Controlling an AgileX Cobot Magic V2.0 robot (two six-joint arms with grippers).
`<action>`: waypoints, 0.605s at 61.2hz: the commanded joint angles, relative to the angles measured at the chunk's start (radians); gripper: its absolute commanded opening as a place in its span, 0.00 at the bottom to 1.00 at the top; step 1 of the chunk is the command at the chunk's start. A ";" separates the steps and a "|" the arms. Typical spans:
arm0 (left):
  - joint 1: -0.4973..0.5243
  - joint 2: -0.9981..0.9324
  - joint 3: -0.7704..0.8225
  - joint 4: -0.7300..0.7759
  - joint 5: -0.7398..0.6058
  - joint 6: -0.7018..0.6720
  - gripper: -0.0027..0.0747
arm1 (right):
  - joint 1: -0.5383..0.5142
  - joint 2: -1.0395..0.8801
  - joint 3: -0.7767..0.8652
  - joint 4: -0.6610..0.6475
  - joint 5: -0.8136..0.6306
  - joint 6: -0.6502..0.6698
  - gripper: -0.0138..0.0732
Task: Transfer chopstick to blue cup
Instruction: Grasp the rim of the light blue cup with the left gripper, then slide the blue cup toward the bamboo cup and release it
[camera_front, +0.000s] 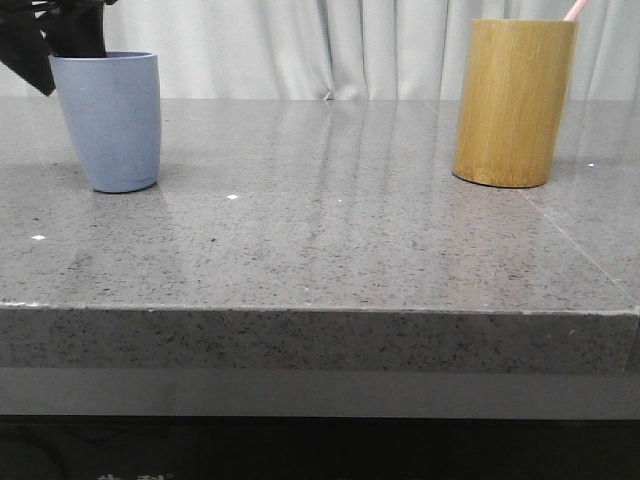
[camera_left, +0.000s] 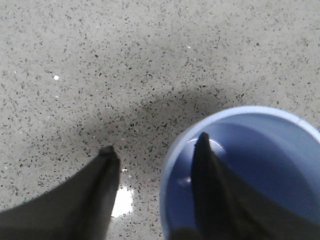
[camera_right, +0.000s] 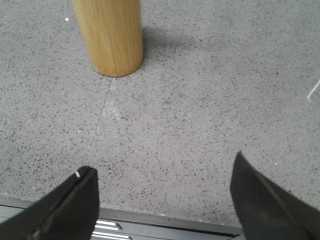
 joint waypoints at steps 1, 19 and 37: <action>-0.006 -0.051 -0.037 -0.008 -0.042 -0.008 0.28 | -0.004 0.010 -0.033 0.010 -0.060 -0.008 0.80; -0.013 -0.051 -0.037 -0.014 -0.042 -0.008 0.03 | -0.004 0.010 -0.033 0.010 -0.060 -0.008 0.80; -0.148 -0.051 -0.171 -0.016 -0.032 -0.008 0.01 | -0.004 0.010 -0.033 0.010 -0.061 -0.008 0.80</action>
